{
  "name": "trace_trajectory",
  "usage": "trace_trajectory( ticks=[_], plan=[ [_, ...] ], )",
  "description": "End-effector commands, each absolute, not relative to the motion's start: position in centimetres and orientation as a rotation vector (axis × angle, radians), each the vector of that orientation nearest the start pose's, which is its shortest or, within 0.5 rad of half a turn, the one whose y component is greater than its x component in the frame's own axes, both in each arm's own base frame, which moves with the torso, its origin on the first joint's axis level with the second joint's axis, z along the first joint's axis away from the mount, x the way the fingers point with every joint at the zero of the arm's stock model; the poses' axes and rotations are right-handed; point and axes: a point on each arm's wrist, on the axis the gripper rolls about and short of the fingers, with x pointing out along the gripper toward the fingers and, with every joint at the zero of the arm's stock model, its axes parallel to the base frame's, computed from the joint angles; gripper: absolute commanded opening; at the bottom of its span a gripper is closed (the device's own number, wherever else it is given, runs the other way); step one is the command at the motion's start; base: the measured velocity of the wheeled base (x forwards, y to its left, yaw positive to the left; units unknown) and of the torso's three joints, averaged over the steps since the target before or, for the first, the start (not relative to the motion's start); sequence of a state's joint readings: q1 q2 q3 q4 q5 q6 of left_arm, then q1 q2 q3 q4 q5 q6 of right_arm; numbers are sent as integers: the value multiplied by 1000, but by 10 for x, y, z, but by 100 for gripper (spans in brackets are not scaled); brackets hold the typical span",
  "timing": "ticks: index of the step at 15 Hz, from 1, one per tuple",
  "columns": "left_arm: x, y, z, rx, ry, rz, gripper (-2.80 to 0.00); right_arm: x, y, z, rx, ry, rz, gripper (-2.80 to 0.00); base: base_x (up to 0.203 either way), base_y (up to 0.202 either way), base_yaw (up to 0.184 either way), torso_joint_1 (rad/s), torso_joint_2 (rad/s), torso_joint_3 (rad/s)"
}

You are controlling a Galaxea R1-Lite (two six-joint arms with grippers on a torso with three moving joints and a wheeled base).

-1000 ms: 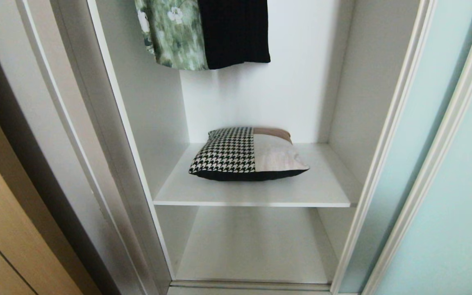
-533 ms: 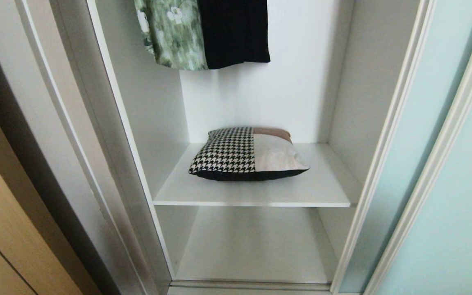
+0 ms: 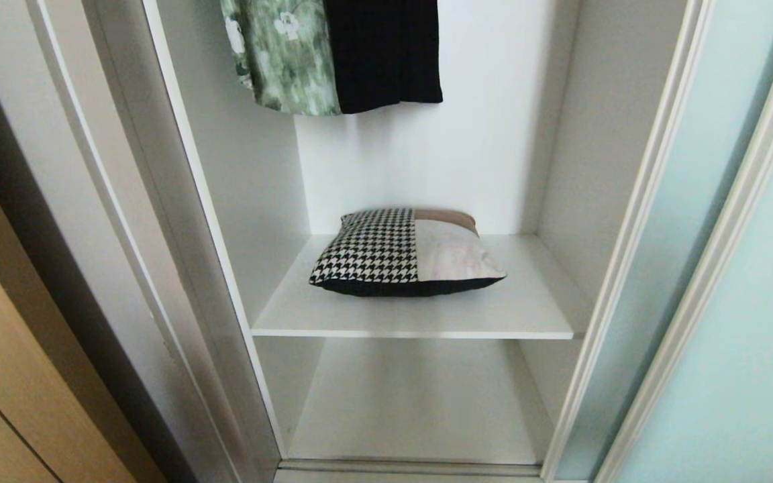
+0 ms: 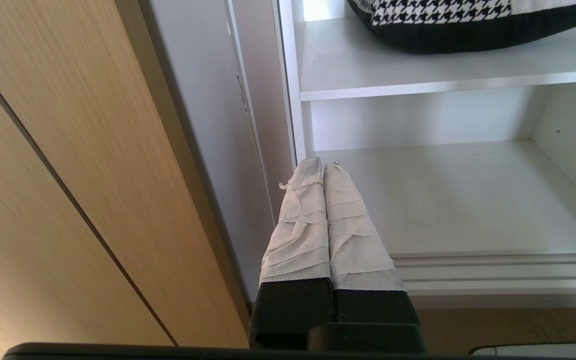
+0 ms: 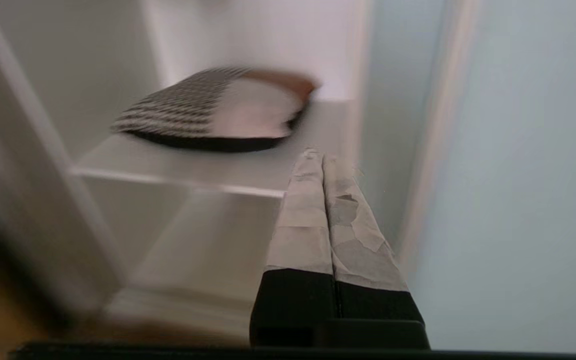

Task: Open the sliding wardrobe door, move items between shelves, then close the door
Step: Open the door, then place the pillow on the lower shelf

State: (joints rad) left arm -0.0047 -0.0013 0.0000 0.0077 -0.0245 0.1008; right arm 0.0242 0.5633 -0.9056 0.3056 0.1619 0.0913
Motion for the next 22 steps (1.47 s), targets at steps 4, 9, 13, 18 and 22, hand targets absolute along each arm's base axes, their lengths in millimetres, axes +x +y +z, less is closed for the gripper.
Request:
trace_trajectory(
  ticks=[4,9,13,18,22],
  plan=[
    [-23,0,75,101,6,-30,-280,133,26,325,203,356,532,-280,0,0,0,0,0,0],
    [-23,0,75,101,6,-30,-280,216,78,287,277,618,671,-280,0,0,0,0,0,0],
    [-23,0,74,101,7,-30,-280,285,111,240,372,725,638,-280,0,0,0,0,0,0],
    [-23,0,75,101,6,-30,-280,350,140,179,378,831,563,-280,0,0,0,0,0,0],
    [-23,0,74,103,8,-29,-280,407,156,155,486,827,487,-280,0,0,0,0,0,0]
  ],
)
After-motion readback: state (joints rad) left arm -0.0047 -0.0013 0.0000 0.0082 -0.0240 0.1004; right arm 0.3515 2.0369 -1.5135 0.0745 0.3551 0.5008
